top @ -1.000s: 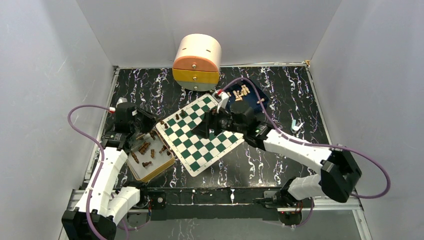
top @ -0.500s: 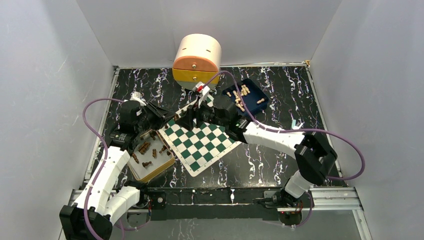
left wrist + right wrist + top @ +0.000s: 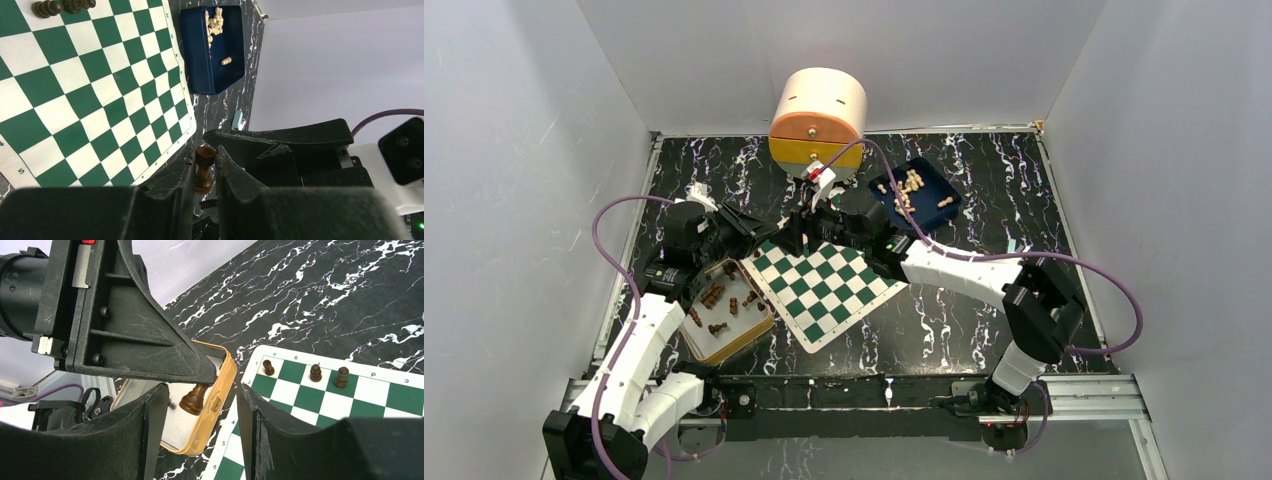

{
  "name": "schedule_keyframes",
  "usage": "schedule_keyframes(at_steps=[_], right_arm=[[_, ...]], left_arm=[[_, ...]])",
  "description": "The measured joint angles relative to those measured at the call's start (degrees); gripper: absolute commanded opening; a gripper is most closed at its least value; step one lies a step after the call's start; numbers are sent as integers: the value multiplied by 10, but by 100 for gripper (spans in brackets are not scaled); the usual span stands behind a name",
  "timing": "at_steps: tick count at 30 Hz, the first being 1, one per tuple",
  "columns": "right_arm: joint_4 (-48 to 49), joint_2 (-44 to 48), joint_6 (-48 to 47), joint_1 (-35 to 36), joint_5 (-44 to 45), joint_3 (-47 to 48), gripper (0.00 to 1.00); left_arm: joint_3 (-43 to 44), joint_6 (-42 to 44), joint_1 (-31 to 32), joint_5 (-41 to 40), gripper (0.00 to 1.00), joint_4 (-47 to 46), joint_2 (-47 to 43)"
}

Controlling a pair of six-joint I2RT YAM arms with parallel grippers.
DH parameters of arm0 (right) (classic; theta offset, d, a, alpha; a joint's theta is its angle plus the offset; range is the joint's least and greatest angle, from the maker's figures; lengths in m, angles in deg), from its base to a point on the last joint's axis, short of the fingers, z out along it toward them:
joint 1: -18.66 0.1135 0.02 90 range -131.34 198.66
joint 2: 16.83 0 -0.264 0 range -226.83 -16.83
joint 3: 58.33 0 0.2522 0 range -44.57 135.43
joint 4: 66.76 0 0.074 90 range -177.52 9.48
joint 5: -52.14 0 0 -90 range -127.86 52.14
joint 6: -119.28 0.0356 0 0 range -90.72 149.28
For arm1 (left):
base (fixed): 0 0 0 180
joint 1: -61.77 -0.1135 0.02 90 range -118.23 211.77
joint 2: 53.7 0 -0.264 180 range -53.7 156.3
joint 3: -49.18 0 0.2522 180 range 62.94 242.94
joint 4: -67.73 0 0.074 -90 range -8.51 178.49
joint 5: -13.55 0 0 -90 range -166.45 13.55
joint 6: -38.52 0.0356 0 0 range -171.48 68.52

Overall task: Set up the chess pieces on the board
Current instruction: Place the chess piece on the chessboard.

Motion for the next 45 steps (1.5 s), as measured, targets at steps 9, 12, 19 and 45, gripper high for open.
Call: schedule_keyframes(at_steps=[9,12,19,45], right_arm=[[-10,0,-25,3,6,6,34],[-19,0,-43,3,4,7,32],[-33,0,-80,1,4,7,19],[17,71,-266,-8,-68,-85,3]], left_arm=[[1,10,2,8,0,-10,5],[3,20,2,14,0,-10,10],[20,57,2,40,0,-10,37],[108,244,2,210,0,83,113]])
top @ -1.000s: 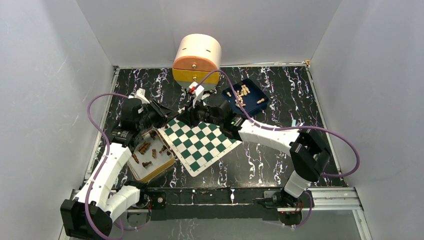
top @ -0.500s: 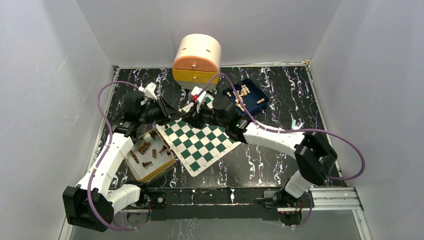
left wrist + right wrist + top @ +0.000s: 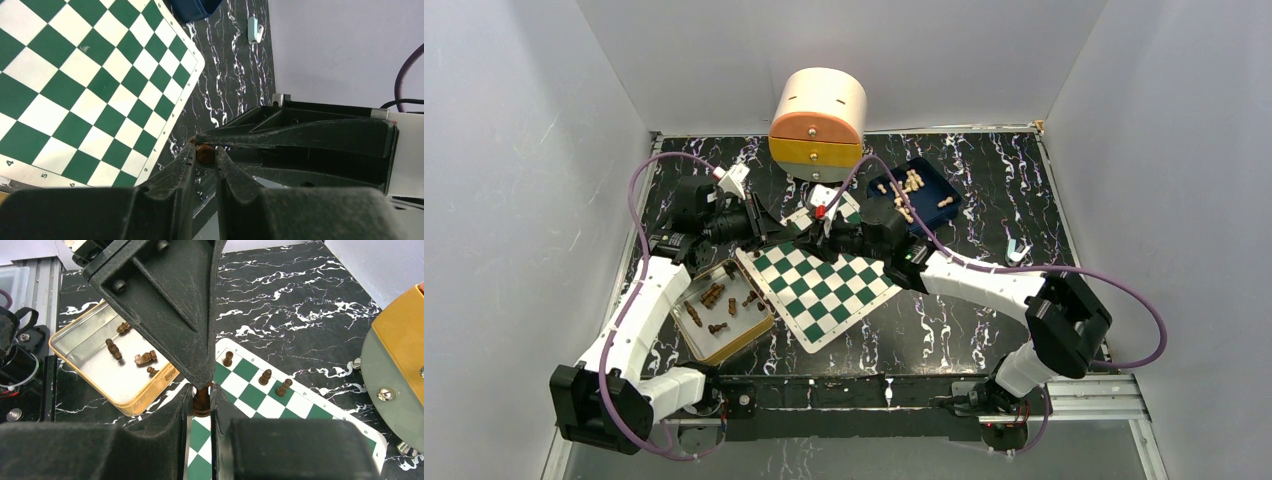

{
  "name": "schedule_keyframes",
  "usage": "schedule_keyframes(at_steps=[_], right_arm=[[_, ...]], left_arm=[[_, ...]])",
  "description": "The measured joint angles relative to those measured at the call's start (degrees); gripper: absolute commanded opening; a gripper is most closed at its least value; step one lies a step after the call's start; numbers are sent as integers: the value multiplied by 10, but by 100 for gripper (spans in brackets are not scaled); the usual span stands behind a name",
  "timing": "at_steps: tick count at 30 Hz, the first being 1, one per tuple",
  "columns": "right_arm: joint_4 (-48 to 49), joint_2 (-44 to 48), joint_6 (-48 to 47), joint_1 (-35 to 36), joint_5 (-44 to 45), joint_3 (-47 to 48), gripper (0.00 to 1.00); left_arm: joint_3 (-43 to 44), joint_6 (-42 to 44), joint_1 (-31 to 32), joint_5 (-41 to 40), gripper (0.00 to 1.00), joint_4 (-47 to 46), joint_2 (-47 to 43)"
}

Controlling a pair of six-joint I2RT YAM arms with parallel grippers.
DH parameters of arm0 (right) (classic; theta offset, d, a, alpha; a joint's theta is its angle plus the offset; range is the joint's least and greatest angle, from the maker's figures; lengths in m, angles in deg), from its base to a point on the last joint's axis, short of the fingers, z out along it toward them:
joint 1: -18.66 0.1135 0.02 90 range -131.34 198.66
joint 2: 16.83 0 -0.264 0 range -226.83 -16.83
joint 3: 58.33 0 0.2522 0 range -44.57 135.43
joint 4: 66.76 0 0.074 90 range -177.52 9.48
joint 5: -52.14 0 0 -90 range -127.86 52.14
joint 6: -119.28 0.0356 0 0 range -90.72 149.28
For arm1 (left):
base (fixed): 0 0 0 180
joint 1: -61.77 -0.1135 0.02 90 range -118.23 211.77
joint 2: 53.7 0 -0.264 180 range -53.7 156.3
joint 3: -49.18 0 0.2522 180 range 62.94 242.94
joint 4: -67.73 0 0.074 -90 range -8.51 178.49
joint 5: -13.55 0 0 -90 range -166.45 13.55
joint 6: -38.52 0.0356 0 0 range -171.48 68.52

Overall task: Set up the chess pieces on the board
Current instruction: Place the chess piece on the chessboard.

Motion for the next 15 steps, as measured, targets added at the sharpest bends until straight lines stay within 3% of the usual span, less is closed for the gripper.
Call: schedule_keyframes(at_steps=[3,8,11,12,15], right_arm=[[-7,0,-9,0,-2,0,14],[-7,0,-9,1,-10,0,67],[-19,7,3,6,-14,-3,92],[-21,15,7,8,-14,-9,98],[-38,71,27,10,-5,-48,99]], left_arm=[[9,15,-1,12,0,16,11],[28,45,0,10,0,40,19],[43,68,4,-15,0,46,19],[49,75,5,-25,0,48,21],[73,103,10,-70,0,52,35]])
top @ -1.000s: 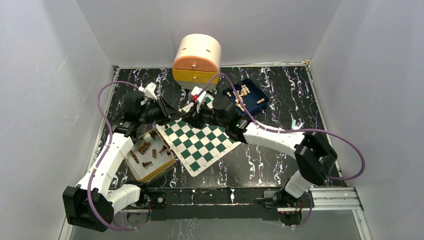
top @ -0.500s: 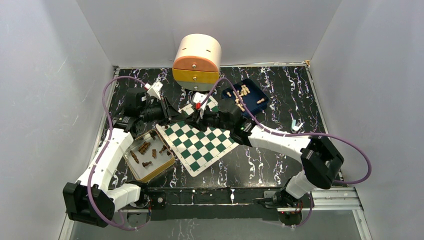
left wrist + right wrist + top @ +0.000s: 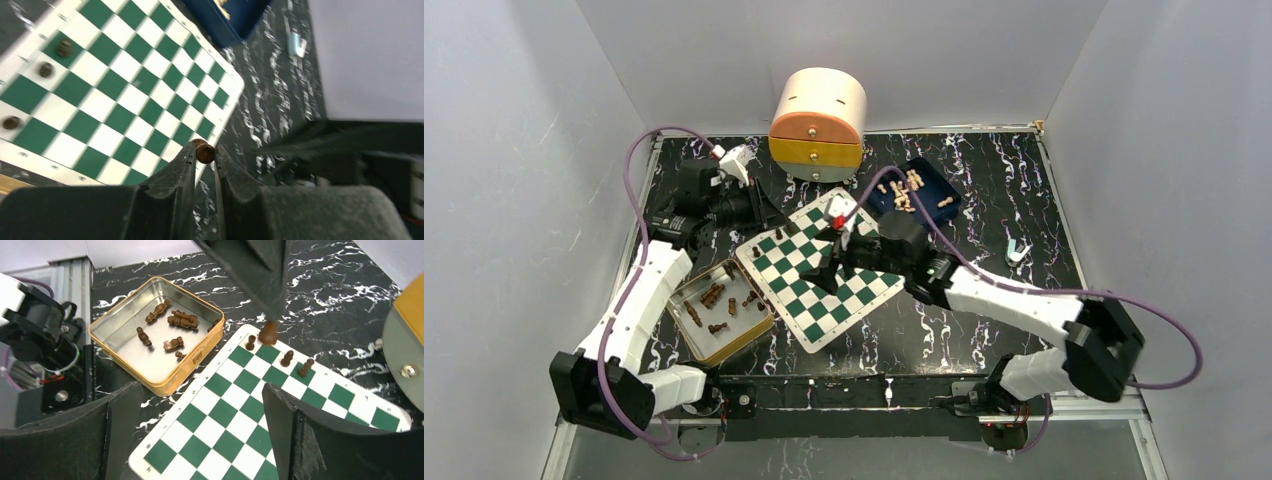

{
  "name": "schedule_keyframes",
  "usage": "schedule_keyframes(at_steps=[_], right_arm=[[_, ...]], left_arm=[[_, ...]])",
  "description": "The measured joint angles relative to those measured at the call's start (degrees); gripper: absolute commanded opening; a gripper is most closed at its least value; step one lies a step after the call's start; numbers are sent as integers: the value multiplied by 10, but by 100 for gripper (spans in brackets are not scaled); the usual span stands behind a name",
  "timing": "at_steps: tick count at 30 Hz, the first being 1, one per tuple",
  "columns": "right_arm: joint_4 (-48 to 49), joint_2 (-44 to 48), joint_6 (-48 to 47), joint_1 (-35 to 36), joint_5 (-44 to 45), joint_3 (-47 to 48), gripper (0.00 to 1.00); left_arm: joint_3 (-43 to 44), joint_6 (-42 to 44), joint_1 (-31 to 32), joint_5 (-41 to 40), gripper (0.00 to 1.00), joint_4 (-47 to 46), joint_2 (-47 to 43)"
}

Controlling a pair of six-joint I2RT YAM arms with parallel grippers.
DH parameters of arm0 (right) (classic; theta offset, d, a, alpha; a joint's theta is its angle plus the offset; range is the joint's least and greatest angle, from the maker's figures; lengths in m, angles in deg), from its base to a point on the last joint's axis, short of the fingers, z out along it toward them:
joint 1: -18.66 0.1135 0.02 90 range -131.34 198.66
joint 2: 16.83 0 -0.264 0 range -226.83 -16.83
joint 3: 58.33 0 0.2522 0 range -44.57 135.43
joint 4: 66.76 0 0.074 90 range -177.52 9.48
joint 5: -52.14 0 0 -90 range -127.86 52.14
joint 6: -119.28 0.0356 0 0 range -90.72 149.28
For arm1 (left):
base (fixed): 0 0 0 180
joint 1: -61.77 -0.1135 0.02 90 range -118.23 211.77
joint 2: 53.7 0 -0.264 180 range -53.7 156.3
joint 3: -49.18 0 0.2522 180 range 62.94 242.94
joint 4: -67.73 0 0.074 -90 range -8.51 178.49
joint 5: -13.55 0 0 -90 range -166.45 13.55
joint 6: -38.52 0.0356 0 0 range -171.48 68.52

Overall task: Set up the chess pieces on the board
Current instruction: Place the chess piece on the chessboard.

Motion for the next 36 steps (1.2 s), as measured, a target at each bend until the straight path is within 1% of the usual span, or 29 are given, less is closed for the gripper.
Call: schedule_keyframes(at_steps=[4,7,12,17,22,26,31,36], right_arm=[[-28,100,37,0,40,-50,99],[-49,179,71,0,83,-78,99],[-83,271,106,0,136,-102,99],[-124,324,129,0,187,-103,99],[-159,360,139,0,223,-103,99],[-177,376,140,0,242,-103,99],[-186,380,141,0,256,-103,99],[-192,380,144,0,262,-102,99]], left_arm=[[36,40,21,-88,0,-1,48],[54,64,49,-158,0,-23,95],[62,90,95,-258,0,-109,174],[73,96,122,-330,0,-209,265],[83,90,131,-360,0,-295,357],[87,80,134,-366,0,-342,410],[117,75,138,-369,0,-379,461],[148,74,144,-368,0,-402,494]])
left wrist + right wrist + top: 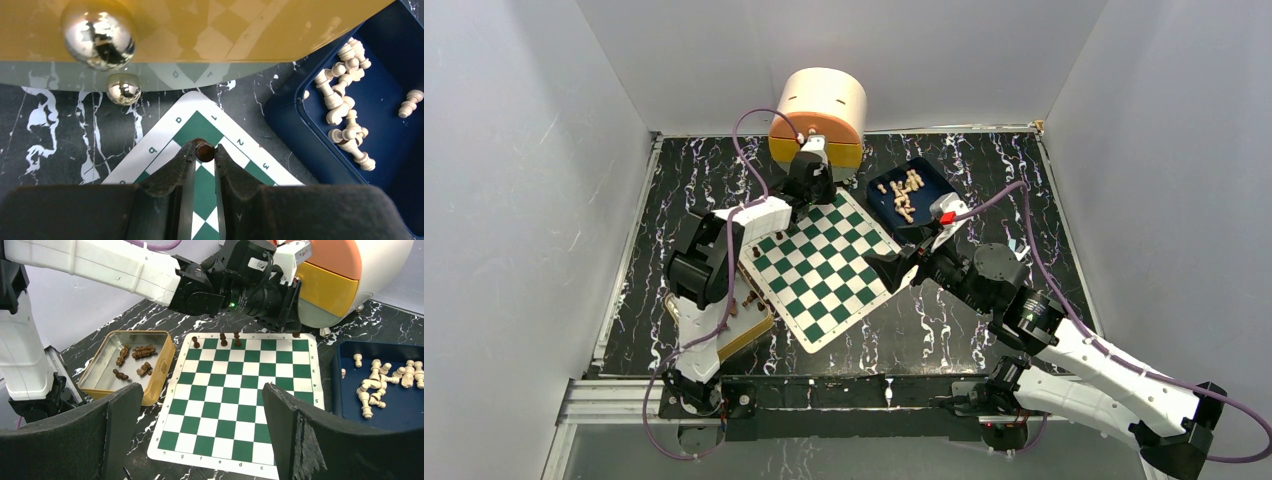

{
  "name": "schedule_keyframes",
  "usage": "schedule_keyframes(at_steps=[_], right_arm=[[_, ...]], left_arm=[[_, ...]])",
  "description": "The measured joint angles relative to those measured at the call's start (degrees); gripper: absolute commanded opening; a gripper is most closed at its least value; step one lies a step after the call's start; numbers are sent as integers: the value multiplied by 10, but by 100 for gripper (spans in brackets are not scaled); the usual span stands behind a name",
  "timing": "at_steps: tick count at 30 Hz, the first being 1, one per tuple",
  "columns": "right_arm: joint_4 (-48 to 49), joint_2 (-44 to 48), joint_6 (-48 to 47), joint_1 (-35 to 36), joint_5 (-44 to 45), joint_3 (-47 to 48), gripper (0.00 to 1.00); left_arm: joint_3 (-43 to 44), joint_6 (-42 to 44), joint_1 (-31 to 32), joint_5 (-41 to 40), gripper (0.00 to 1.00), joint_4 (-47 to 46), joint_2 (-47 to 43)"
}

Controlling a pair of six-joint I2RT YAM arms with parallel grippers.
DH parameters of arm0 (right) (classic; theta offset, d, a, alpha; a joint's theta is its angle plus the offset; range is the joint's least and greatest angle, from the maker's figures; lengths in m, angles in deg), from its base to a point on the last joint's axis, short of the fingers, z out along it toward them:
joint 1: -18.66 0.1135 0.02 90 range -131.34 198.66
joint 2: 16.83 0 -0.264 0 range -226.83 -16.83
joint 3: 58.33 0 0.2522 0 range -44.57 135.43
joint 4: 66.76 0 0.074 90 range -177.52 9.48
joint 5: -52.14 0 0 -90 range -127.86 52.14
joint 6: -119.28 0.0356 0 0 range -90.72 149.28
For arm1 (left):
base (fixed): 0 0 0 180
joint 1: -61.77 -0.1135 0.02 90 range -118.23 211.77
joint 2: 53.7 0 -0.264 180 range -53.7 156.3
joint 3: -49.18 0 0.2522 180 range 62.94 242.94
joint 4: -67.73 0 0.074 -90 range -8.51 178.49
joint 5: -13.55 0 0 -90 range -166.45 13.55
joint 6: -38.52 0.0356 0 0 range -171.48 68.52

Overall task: Set up the chess pieces on the board
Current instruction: Place the chess piece on the chessboard.

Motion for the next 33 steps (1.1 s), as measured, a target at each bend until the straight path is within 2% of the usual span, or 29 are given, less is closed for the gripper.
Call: schedule_keyframes(at_steps=[17,21,33], right_arm=[[-7,0,6,0,11,1,99],[-7,0,6,0,14,1,99],[-7,0,5,0,18,1,99]], left_arm=[[23,-8,7,0,0,-15,54],[28,-6,8,-1,6,-15,54],[46,1,10,-10,9,-14,73]])
